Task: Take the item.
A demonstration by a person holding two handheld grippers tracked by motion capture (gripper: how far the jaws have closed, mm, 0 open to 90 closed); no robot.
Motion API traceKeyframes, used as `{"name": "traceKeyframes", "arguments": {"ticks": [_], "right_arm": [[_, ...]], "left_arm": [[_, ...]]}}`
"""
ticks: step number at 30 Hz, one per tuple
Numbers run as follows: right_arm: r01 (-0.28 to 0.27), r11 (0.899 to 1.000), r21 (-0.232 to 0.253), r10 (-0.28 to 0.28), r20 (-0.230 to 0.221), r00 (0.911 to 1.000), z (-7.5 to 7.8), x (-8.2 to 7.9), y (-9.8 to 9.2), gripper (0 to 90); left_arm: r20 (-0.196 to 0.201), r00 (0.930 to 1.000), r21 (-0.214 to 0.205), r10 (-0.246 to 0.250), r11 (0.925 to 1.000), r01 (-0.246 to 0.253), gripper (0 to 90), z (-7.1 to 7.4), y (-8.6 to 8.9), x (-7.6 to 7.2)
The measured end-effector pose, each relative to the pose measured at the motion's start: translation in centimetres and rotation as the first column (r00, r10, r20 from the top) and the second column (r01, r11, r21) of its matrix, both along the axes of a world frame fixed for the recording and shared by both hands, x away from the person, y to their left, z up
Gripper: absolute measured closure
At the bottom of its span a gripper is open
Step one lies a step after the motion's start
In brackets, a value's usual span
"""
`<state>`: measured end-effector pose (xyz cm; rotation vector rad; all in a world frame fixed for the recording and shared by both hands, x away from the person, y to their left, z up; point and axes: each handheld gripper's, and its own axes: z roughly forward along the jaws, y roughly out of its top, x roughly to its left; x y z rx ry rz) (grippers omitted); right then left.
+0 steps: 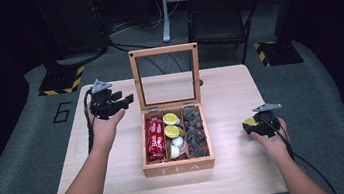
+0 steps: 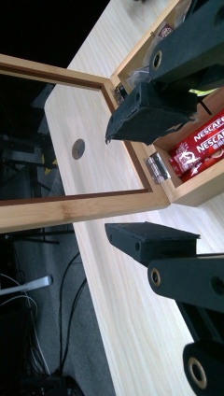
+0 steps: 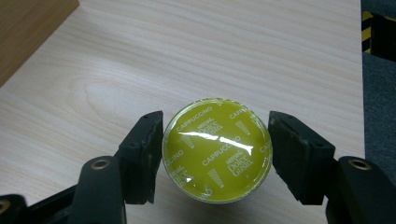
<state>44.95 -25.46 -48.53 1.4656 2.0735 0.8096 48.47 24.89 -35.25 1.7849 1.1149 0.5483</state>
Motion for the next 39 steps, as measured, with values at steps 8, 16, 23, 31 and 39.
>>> {"name": "traceKeyframes", "arguments": {"ticks": [8, 16, 23, 31, 39], "right_arm": [[-0.001, 1.000, -0.010, 0.001, 0.001, 1.0000, -0.2, 0.0, 0.0, 36.6], [0.004, 1.000, -0.001, -0.004, -0.009, 1.0000, -0.3, 0.0, 0.0, 35.6], [0.008, 1.000, 0.001, -0.008, -0.007, 0.9999, -0.3, 0.0, -0.1, 34.0], [0.011, 1.000, 0.002, -0.011, 0.005, 0.9999, 0.1, 0.0, -0.2, 32.8], [0.018, 1.000, -0.024, -0.017, 0.022, 0.9996, 0.9, 0.1, -0.3, 32.5]], "left_arm": [[0.003, 0.9999, -0.003, 0.010, 1.0000, -0.010, 47.9, 0.0, 0.1, 0.0], [0.005, 1.0000, -0.002, 0.007, 1.0000, -0.007, 47.9, -0.1, 0.0, 0.0], [0.002, 1.0000, 0.003, 0.006, 1.0000, -0.006, 47.9, -0.2, 0.0, 0.0], [-0.001, 1.0000, 0.003, 0.003, 1.0000, -0.003, 47.9, -0.2, 0.0, 0.0], [0.007, 0.9999, -0.002, 0.014, 0.9999, -0.013, 47.9, 0.0, 0.4, -0.2]]}}
